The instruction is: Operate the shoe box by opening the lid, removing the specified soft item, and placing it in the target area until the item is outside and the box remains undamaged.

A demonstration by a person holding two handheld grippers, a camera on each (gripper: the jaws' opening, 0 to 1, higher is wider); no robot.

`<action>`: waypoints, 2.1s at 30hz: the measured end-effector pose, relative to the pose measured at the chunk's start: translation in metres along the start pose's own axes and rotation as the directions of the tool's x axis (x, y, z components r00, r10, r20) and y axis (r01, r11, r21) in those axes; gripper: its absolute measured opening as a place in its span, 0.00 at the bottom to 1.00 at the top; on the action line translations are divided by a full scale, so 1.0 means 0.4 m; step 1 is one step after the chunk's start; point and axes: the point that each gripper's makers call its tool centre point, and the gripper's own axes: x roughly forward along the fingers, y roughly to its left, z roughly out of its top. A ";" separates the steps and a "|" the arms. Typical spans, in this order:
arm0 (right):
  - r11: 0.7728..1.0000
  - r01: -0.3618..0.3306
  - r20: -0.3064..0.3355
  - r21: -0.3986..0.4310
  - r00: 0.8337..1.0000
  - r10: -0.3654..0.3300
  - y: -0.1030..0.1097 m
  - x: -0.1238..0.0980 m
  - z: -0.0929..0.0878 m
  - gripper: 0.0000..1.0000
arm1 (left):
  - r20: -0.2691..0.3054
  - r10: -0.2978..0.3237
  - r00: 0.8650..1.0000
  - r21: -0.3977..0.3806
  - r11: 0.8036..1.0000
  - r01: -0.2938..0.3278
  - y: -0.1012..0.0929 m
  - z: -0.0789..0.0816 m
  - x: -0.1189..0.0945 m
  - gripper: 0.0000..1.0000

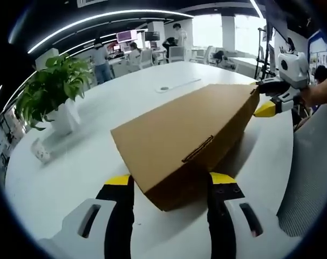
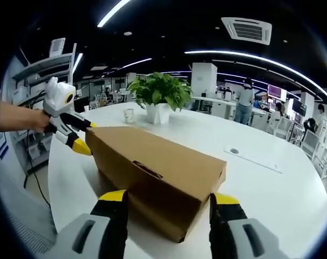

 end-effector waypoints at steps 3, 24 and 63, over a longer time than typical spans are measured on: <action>1.000 -0.007 0.003 -0.016 1.000 0.007 -0.001 -0.004 0.010 0.58 | 0.006 0.000 1.000 -0.004 1.000 0.000 0.003 0.009 -0.005 0.52; 0.996 0.005 0.056 -0.084 0.998 0.000 -0.021 -0.017 0.091 0.58 | 0.068 0.034 0.997 -0.004 0.999 -0.034 0.037 0.093 -0.033 0.51; 0.979 0.168 0.109 -0.118 0.982 -0.156 -0.169 0.008 0.199 0.14 | 0.157 0.163 0.974 -0.039 0.987 -0.159 0.158 0.213 -0.021 0.23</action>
